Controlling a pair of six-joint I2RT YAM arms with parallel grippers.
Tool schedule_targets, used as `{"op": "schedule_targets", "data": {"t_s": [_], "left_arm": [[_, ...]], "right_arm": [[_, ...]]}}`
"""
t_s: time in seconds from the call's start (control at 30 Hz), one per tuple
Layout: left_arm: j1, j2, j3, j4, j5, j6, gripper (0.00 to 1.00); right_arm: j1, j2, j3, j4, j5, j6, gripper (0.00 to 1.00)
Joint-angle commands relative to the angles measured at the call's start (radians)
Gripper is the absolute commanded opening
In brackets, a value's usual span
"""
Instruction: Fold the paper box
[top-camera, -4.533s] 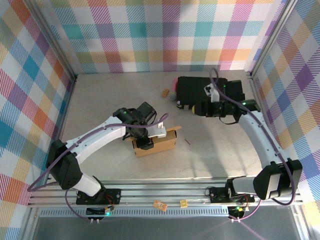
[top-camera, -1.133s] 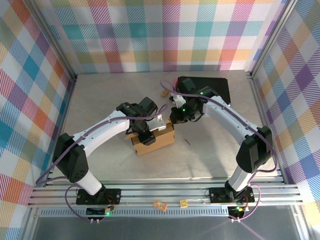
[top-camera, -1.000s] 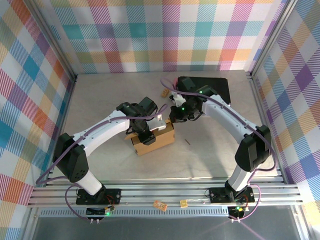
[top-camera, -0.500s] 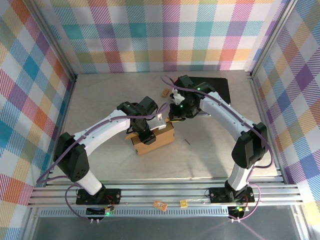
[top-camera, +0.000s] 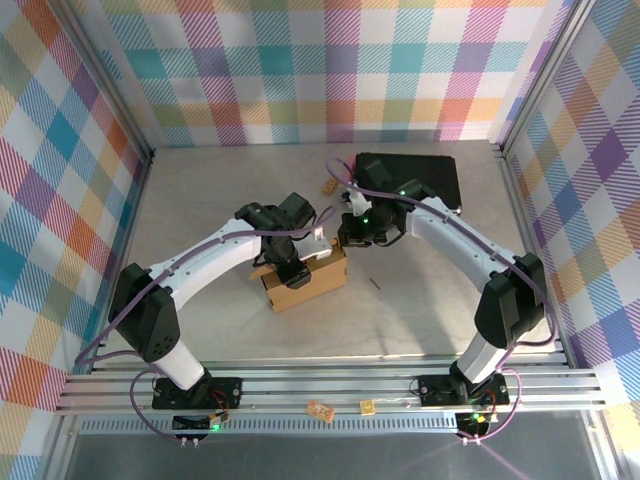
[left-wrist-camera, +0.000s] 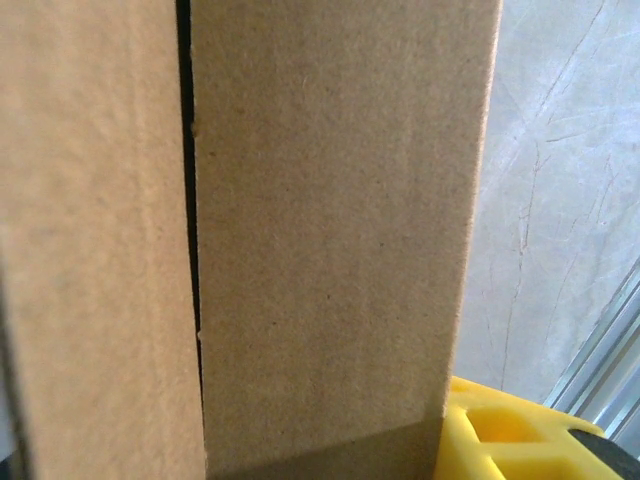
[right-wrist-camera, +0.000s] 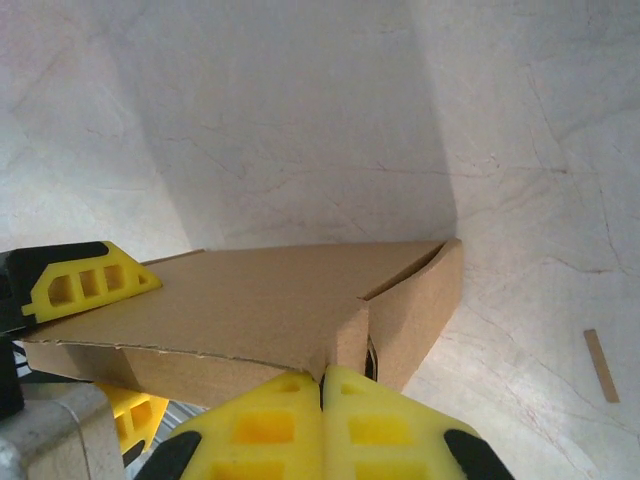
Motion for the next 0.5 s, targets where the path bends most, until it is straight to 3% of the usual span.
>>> {"op": "schedule_targets", "data": {"t_s": [0.0, 0.27, 0.47], "left_arm": [[0.036, 0.027, 0.025, 0.054, -0.03, -0.029, 0.43], [0.065, 0.024, 0.021, 0.087, -0.08, -0.048, 0.42], [0.079, 0.027, 0.011, 0.11, -0.108, -0.051, 0.31]], "right_arm": [[0.025, -0.043, -0.063, 0.04, -0.048, 0.002, 0.0], [0.027, -0.103, -0.192, 0.147, -0.038, -0.039, 0.0], [0.036, -0.154, -0.285, 0.23, -0.021, -0.094, 0.0]]}}
